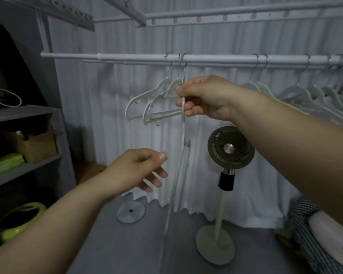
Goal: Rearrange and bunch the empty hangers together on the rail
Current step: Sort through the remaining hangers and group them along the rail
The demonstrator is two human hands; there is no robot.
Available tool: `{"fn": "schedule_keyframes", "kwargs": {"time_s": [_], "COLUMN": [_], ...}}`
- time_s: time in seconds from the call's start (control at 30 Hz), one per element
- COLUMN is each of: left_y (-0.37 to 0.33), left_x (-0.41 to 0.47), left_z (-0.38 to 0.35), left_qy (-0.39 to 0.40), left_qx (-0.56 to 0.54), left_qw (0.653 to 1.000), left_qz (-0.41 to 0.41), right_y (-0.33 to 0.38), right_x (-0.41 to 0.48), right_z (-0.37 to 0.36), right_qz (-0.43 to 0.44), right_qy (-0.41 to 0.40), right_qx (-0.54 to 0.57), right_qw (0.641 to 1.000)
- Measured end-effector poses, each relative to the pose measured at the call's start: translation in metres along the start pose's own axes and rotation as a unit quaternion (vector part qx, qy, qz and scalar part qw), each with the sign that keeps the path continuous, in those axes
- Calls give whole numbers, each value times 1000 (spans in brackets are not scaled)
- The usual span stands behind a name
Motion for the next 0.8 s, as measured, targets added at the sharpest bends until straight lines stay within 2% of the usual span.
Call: {"fn": "schedule_keyframes", "kwargs": {"time_s": [0.17, 0.3, 0.4, 0.57, 0.7, 0.73, 0.8], "left_y": [-7, -11, -16, -36, -61, -68, -83], "left_x": [3, 22, 44, 82, 121, 131, 149], "left_z": [-38, -41, -36, -39, -31, -28, -26], "left_qy": [62, 34, 4, 1, -44, -57, -79], "left_qx": [-30, -30, -39, -25, -19, -17, -16], "left_qw": [998, 998, 999, 998, 996, 996, 994], "left_qz": [-8, -32, -34, -51, -71, -74, -78], "right_y": [1, -3, -6, -15, 5, 13, 28], "right_x": [0, 5, 13, 36, 53, 55, 59], "right_z": [18, 35, 54, 97, 153, 167, 193], "right_qz": [12, 15, 0, -34, 32, 58, 104], "right_qy": [-73, -86, -75, -63, -145, -168, -212], "right_qx": [40, 37, -7, -112, -301, -352, -472], "right_qw": [996, 996, 997, 991, 942, 919, 850]}}
Point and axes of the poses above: each hand's wrist, its own x-axis towards the middle knuckle, its own z-axis out of the back of the hand, y = z × x, the point moved 10 cm from there along x, towards the middle knuckle, and after that the axes turned 3 degrees about x, right-handed, at the moved point
